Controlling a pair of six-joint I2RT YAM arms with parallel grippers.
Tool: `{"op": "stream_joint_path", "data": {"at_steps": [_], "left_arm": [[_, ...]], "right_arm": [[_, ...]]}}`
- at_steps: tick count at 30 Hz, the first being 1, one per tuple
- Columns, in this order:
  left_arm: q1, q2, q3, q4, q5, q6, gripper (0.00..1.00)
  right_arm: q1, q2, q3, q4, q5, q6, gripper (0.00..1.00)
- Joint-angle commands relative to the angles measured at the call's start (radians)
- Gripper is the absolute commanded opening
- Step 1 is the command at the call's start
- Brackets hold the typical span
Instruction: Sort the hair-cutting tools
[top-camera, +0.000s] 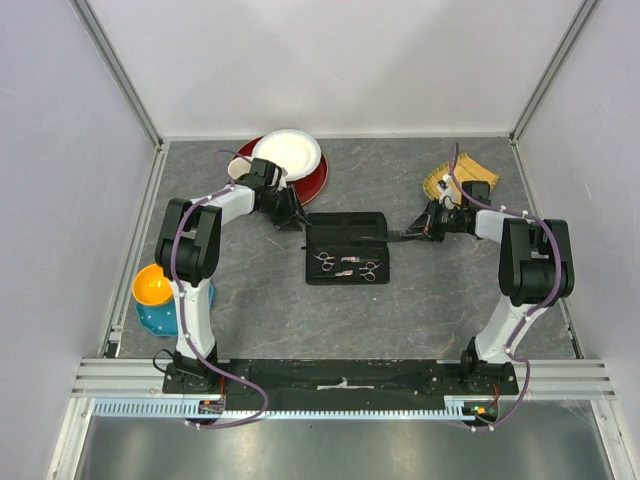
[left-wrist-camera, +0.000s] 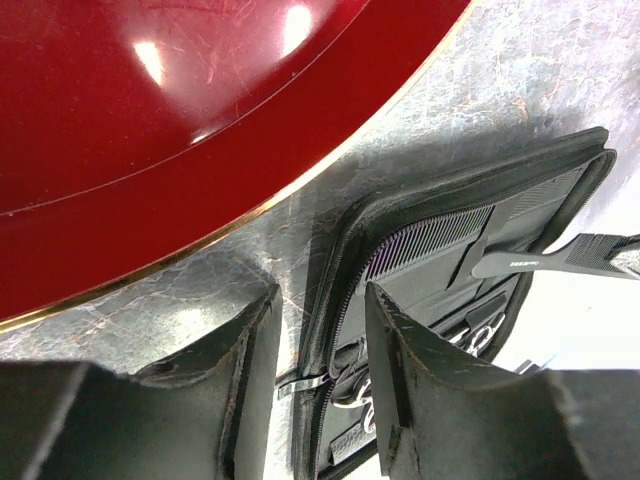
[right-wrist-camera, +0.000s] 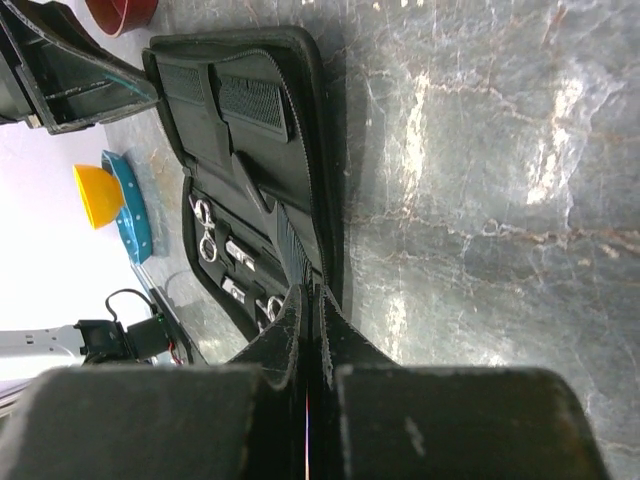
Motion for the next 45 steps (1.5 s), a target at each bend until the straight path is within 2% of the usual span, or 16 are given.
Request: {"op": "stream_joint_path", "data": {"at_steps": [1,9,16,26,32,36,37,38,40,41,44,45], "left_arm": [[0.005,0.037,0.020,-0.062,-0.022,0.022,0.45],[-0.001,0.031,0.020,-0.047,-0.008,0.033,0.45],[-0.019,0.019,0.006,-0.019,0.021,0.045,0.49],[-0.025,0.009,-0.018,-0.006,0.021,0.039,0.53],[-0.027,0.008,-0.029,-0.004,0.015,0.037,0.53],[-0.027,0.005,-0.035,-0.007,0.001,0.036,0.53],[-0.027,0.005,-0.037,-0.006,-0.001,0.034,0.53],[-0.027,0.003,-0.040,-0.007,-0.002,0.036,0.53],[-0.025,0.002,-0.040,-0.009,-0.010,0.036,0.53],[-0.027,0.000,-0.043,-0.010,-0.013,0.037,0.53],[-0.025,-0.003,-0.042,-0.016,-0.022,0.042,0.52],[-0.025,-0.001,-0.042,-0.018,-0.025,0.042,0.51]], "right_arm": [[0.012,0.047,0.065,0.033,0.050,-0.043,0.00],[0.109,0.118,0.114,0.022,0.070,-0.055,0.00],[0.172,0.175,0.144,0.026,0.050,-0.060,0.00],[0.272,0.221,0.161,0.176,0.118,0.078,0.00],[0.306,0.256,0.189,0.207,0.136,0.114,0.00],[0.307,0.256,0.194,0.165,0.162,0.108,0.00],[0.307,0.253,0.197,0.150,0.173,0.101,0.04],[0.306,0.248,0.198,0.139,0.196,0.098,0.16],[0.306,0.232,0.197,0.106,0.216,0.088,0.30],[0.306,0.225,0.197,0.098,0.236,0.083,0.44],[0.301,0.199,0.203,0.061,0.262,0.071,0.59],[0.298,0.189,0.204,0.050,0.273,0.071,0.62]]}}
